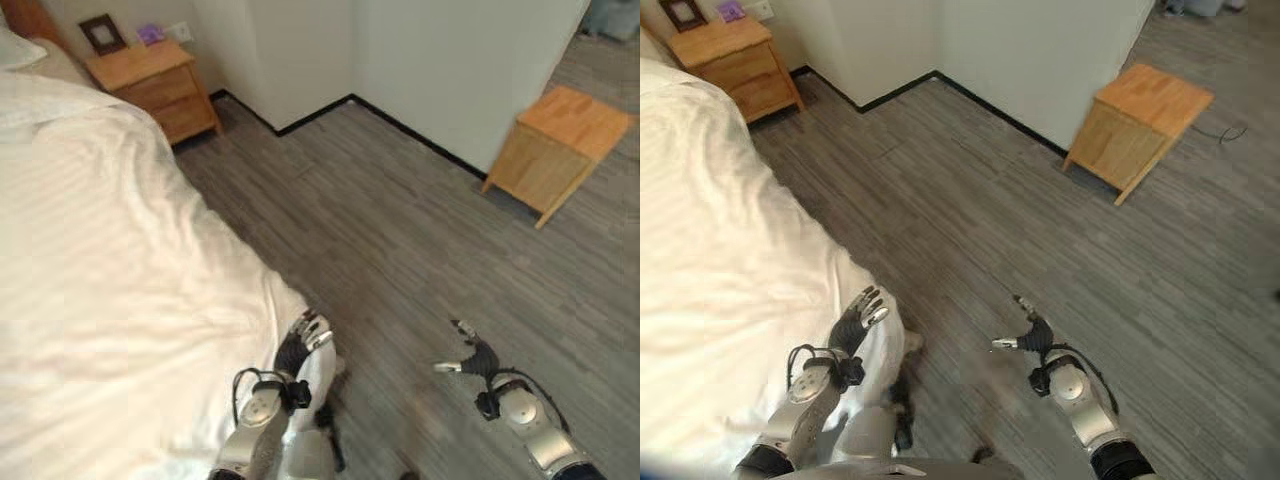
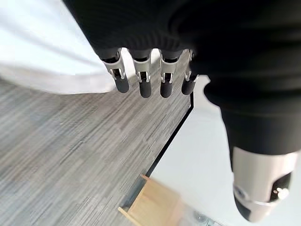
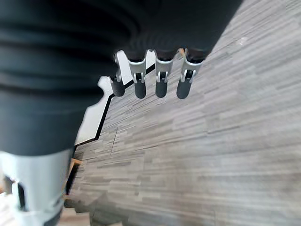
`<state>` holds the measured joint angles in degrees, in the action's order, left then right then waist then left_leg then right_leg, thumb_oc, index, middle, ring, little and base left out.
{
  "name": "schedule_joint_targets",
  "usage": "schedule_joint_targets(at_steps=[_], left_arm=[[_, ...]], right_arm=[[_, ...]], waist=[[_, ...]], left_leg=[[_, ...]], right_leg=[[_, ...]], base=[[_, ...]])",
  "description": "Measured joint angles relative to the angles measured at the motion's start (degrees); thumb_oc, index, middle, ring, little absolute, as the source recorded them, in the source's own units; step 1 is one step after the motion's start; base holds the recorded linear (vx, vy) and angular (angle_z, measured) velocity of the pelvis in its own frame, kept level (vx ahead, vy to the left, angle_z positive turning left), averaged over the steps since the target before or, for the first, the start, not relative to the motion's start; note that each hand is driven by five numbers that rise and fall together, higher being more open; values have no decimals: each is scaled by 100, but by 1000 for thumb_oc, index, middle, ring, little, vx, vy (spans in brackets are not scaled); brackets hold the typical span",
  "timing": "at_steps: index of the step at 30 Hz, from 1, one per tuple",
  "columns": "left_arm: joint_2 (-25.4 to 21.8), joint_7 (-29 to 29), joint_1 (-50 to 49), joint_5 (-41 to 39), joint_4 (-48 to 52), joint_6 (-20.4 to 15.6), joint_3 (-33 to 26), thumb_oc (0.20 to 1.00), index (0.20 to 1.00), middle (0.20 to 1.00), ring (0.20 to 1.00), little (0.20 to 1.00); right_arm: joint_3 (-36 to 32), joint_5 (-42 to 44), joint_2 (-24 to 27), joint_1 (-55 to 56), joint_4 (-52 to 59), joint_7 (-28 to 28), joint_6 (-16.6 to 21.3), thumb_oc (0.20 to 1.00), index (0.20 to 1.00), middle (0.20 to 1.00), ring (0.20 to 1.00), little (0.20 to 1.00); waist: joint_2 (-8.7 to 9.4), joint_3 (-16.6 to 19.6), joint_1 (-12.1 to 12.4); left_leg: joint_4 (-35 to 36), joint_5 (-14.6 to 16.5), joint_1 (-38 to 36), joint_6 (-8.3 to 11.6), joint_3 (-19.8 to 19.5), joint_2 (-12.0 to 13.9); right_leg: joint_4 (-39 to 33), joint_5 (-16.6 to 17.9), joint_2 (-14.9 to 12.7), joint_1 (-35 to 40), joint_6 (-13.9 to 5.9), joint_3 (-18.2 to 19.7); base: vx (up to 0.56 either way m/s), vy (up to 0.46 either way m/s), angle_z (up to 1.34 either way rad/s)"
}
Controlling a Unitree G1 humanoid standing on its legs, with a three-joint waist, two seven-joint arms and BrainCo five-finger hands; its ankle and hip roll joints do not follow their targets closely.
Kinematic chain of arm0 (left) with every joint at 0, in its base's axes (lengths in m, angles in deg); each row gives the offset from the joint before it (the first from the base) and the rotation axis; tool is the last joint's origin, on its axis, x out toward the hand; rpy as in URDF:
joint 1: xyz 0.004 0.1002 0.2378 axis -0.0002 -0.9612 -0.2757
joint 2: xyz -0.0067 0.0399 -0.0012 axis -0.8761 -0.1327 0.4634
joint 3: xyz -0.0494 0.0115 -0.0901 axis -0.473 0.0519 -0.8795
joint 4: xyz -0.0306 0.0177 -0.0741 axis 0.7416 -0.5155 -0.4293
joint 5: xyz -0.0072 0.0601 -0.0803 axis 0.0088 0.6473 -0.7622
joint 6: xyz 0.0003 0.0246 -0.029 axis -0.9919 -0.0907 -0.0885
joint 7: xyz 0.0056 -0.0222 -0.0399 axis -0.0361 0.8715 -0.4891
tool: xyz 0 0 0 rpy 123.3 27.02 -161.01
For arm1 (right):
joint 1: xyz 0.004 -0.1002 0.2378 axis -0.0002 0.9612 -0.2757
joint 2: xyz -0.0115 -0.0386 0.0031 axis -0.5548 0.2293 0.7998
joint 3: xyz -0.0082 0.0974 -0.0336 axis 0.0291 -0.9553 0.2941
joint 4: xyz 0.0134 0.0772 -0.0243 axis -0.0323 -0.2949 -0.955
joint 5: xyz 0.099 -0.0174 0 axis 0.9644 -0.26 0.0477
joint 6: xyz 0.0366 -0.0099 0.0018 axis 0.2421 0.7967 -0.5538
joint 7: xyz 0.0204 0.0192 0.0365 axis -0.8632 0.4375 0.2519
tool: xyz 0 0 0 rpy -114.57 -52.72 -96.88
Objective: Making the bed.
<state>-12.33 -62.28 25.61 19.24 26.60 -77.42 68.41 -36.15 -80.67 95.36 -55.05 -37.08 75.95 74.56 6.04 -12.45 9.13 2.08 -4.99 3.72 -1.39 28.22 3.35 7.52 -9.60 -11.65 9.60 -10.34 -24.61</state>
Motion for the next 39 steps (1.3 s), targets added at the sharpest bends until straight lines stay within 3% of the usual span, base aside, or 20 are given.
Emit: schedule_joint_targets(at_steps=[2, 4, 5, 7, 12, 15, 18, 20, 21, 22, 23, 24, 25, 26, 27, 29, 31, 33, 36, 39], left_arm=[[-18, 12, 115, 4, 34, 106, 128, 1000, 1000, 1000, 1000, 1000], [-110, 53, 222, 7, 157, 64, 189, 1000, 1000, 1000, 1000, 1000], [-149, 59, 283, 14, 119, 102, 231, 1000, 1000, 1000, 1000, 1000], [-22, 165, 687, 42, 132, 88, 347, 1000, 1000, 1000, 1000, 1000], [68, 189, 713, 174, 146, 76, 355, 1000, 1000, 1000, 1000, 1000], [29, 173, 746, 182, 120, 65, 328, 1000, 1000, 1000, 1000, 1000], [298, 155, 756, 187, 18, 84, 326, 1000, 1000, 1000, 1000, 1000], [327, 137, 822, 188, -4, 72, 324, 1000, 1000, 1000, 1000, 1000], [388, 105, 895, 190, -77, 39, 463, 1000, 1000, 1000, 1000, 1000], [363, 95, 847, 187, 29, -1, 571, 1000, 1000, 1000, 1000, 1000], [327, 71, 775, 186, 56, -44, 620, 1000, 1000, 1000, 1000, 1000], [335, 81, 607, 170, 99, -44, 673, 1000, 1000, 1000, 1000, 1000], [521, 105, 460, 108, 8, 79, 774, 1000, 1000, 1000, 1000, 1000], [562, 106, 359, 102, 14, 106, 762, 1000, 1000, 1000, 1000, 1000], [589, 120, 260, 97, 3, 127, 745, 1000, 1000, 1000, 1000, 1000], [584, 87, 227, -115, -33, 110, 638, 1000, 1000, 1000, 1000, 1000], [591, -25, 198, -131, -105, 117, 600, 1000, 1000, 1000, 1000, 1000], [585, -135, 244, -130, -109, 150, 602, 1000, 1000, 1000, 1000, 1000], [598, -91, 114, -121, -131, 272, 625, 1000, 1000, 1000, 1000, 1000], [470, 9, 99, -70, -62, 318, 543, 1000, 1000, 1000, 1000, 1000]], right_arm=[[67, -171, 25, 25, 47, 46, -17, 1000, 1000, 1000, 1000, 1000], [151, -187, 17, -37, 152, 65, -19, 1000, 1000, 1000, 1000, 1000], [115, -186, -43, -69, 187, 80, -17, 1000, 1000, 1000, 1000, 1000], [74, -181, -33, -166, 241, 77, -10, 1000, 1000, 1000, 1000, 1000], [31, -172, -6, 9, 239, 88, -16, 1000, 1000, 1000, 1000, 1000], [-153, -173, -89, 23, 212, 87, -96, 1000, 1000, 1000, 1000, 1000], [-415, -181, -66, -293, -65, 89, -143, 1000, 1000, 1000, 1000, 1000], [-421, -182, -44, -265, -51, 86, -136, 1000, 1000, 1000, 1000, 1000], [-394, -180, 7, -312, -305, 73, -174, 1000, 1000, 1000, 1000, 1000], [-427, -174, 20, -253, -302, 76, -173, 1000, 1000, 1000, 1000, 1000], [-445, -172, 28, -185, -332, 87, -170, 1000, 1000, 1000, 1000, 1000], [-469, -167, 67, -77, -389, 92, -194, 1000, 1000, 1000, 1000, 1000], [-457, -136, 252, -200, -504, 126, -237, 1000, 1000, 1000, 1000, 1000], [-444, -131, 245, -322, -542, 157, -264, 1000, 1000, 1000, 1000, 1000], [-330, -130, 198, -398, -522, 161, -266, 1000, 1000, 1000, 1000, 1000], [69, -138, 200, -469, -248, 189, -229, 1000, 1000, 1000, 1000, 1000], [260, -136, 193, -383, -156, 244, -229, 1000, 1000, 1000, 1000, 1000], [297, -139, 87, -179, -332, 226, -251, 1000, 1000, 1000, 1000, 1000], [240, -149, -51, -129, -506, 244, -267, 1000, 1000, 1000, 1000, 1000], [261, -170, -82, -71, -493, 243, -254, 1000, 1000, 1000, 1000, 1000]], waist=[[-113, -9, -112], [-227, -70, -139], [-243, -50, -247], [-679, -189, -643], [-705, -240, -1196], [-234, -140, -1203], [-662, -161, -1062], [-696, -156, -1126], [-846, -184, -1134], [-673, -129, -1020], [-489, -130, -1022], [-261, 53, -1051], [-615, -42, -894], [-629, -66, -712], [-620, -102, -583], [-372, -169, -572], [-444, -139, -658], [-470, -47, -718], [-272, -72, -606], [-188, 77, -676]], left_leg=[[76, 23, -189, -201, -58, -94], [286, 462, -690, -306, -171, -358], [320, 387, -785, -240, -214, -428], [322, 687, -956, -380, -812, -305], [319, 1119, -1570, -266, -799, -82], [329, 1319, -1817, 477, -984, -54], [211, 1489, -2126, 761, -1293, 332], [-273, 1707, -2206, 725, -1425, 414], [-1130, 1731, -1855, 731, -1560, 1028], [-1781, 1731, -1548, 726, -1889, 994], [-2426, 1716, -1310, 758, -2050, 875], [-3559, 1556, -787, 932, -2201, 853], [-5436, 406, 596, 897, -2644, 1165], [-5783, 463, 1019, 805, -2332, 1137], [-5791, 515, 1289, 730, -1836, 1139], [-4863, 565, 1370, 804, -1102, 981], [-2748, 521, 1142, 732, -933, 731], [-540, 426, 1042, 618, -306, 379], [-171, 211, 1063, 195, 315, -41], [-1303, 683, 913, -498, 967, -1]], right_leg=[[1728, -29, -538, -613, -153, -77], [3947, 1054, -1219, -1483, -297, 272], [4396, 975, -1426, -1745, -360, 330], [3592, 182, -1027, -2716, -242, 469], [433, 835, -247, -3090, 141, 414], [-553, 510, -200, -2967, 42, 489], [26, 948, 357, -2925, 86, 675], [333, 934, 598, -2804, 60, 769], [1143, 559, 693, -2765, -13, 592], [2673, 185, 529, -3145, 813, 1190], [3397, -146, 256, -3102, 849, 1349], [2765, -721, 23, -2532, 745, 1360], [2187, -690, 370, -2263, 830, 1089], [1624, -614, 443, -2069, 697, 1106], [908, -383, 448, -1767, 231, 972], [-167, 501, 457, -710, 735, 650], [-616, 338, 900, -207, 943, 352], [-750, 89, 1360, 4, 757, -29], [-496, 12, 1504, 125, 639, -177], [-265, -235, 1709, 498, 263, -152]], base=[[441, 239, 29], [255, 95, 15], [547, 77, 89], [559, -6, 117], [494, -125, 96], [531, -103, 117], [706, -229, 28], [531, -305, 35], [451, -411, 54], [393, -435, 61], [364, -377, 71], [380, -285, 77], [424, -191, 21], [411, -75, -57], [282, -35, -96], [470, 47, -37], [867, 136, 38], [494, 89, 73], [621, 89, 41], [643, 147, 37]])
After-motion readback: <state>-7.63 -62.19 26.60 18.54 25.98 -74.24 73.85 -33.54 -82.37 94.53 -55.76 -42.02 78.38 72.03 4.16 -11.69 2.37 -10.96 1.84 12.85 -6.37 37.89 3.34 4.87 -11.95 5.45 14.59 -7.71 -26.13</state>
